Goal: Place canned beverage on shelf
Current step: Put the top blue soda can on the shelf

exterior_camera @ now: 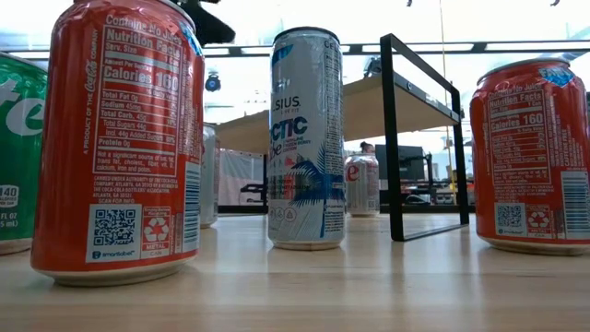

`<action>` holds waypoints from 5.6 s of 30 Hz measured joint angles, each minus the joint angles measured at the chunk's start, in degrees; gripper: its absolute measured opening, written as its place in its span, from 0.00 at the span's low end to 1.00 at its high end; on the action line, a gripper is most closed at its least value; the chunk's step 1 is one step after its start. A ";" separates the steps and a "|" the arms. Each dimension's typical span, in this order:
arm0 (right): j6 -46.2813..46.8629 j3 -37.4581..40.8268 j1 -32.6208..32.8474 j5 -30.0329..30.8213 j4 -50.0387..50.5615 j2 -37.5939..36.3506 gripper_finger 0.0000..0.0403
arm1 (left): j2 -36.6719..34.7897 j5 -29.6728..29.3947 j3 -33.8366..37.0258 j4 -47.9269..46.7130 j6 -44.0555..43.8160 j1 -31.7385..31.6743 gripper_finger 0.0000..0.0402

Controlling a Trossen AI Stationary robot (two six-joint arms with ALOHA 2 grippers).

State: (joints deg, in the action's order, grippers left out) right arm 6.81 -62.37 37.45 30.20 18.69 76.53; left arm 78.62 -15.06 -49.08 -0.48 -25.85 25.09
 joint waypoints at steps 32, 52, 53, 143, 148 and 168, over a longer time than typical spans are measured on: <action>2.08 -0.02 0.02 -0.11 1.58 -2.77 0.02 | 10.75 -6.47 -0.02 14.18 5.74 -0.04 0.77; 2.12 0.07 0.02 -0.11 1.58 -2.73 0.02 | 16.49 -6.86 -0.02 22.96 10.99 -1.00 0.82; 2.12 0.08 0.02 -0.11 1.59 -2.73 0.02 | 16.76 -6.80 -0.01 23.34 11.00 -1.03 0.82; 2.19 0.26 0.02 -0.07 1.54 -2.71 0.02 | -13.83 -17.44 0.04 6.29 15.68 -6.48 0.60; 2.19 0.26 0.02 -0.07 1.54 -2.71 0.02 | -17.50 -18.53 0.04 1.88 15.10 -12.90 0.60; 2.10 0.26 -1.28 -0.01 1.80 -2.71 0.02 | -20.01 -6.38 0.04 -1.38 16.36 -29.67 0.60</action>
State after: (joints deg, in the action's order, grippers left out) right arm 8.91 -62.11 36.18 30.19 20.50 73.82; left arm 58.62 -21.43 -49.04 -1.87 -9.48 -4.58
